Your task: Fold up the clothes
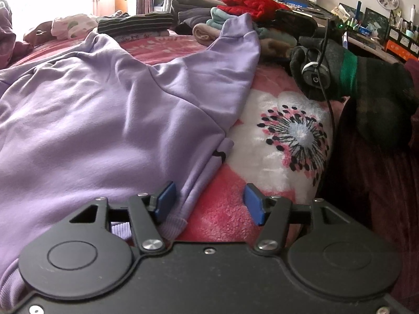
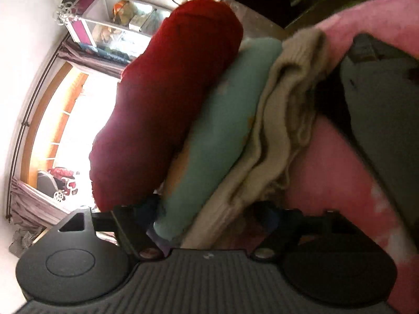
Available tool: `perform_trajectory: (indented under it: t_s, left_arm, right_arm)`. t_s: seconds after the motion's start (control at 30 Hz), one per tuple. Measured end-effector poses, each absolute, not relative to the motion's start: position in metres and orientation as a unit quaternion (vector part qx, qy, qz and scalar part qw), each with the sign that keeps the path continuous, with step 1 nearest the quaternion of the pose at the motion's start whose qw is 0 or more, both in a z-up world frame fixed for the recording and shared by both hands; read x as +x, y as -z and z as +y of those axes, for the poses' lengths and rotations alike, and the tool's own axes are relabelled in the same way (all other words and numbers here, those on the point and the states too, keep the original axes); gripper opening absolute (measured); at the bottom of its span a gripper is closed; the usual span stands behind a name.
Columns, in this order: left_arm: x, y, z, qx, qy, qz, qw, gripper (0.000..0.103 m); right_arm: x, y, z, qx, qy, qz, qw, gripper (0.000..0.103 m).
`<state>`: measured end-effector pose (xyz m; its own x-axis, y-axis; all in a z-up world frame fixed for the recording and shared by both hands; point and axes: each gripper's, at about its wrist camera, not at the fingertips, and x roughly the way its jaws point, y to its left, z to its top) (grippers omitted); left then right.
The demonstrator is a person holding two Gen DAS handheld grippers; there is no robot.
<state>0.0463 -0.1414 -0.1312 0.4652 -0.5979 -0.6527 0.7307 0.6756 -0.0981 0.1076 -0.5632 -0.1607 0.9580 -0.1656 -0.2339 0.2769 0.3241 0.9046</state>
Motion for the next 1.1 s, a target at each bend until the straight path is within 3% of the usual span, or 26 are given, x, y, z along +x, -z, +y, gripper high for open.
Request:
perform_trajectory:
  t_s: [0.2, 0.47, 0.87, 1.1]
  left_arm:
    - [0.048, 0.131, -0.14, 0.098, 0.394, 0.34, 0.848, 0.058]
    - [0.051, 0.131, -0.146, 0.104, 0.396, 0.341, 0.846, 0.06]
    - [0.054, 0.131, -0.154, 0.116, 0.392, 0.341, 0.847, 0.064]
    - [0.052, 0.131, -0.153, 0.118, 0.393, 0.339, 0.847, 0.064]
  right_arm:
    - [0.109, 0.15, -0.595, 0.553, 0.164, 0.045, 0.816, 0.065]
    - [0.105, 0.145, -0.643, 0.562, 0.194, 0.019, 0.804, 0.064]
    - [0.041, 0.138, -0.573, 0.514, 0.181, 0.041, 0.838, 0.066]
    - [0.085, 0.113, -0.486, 0.321, 0.063, 0.121, 0.937, 0.057]
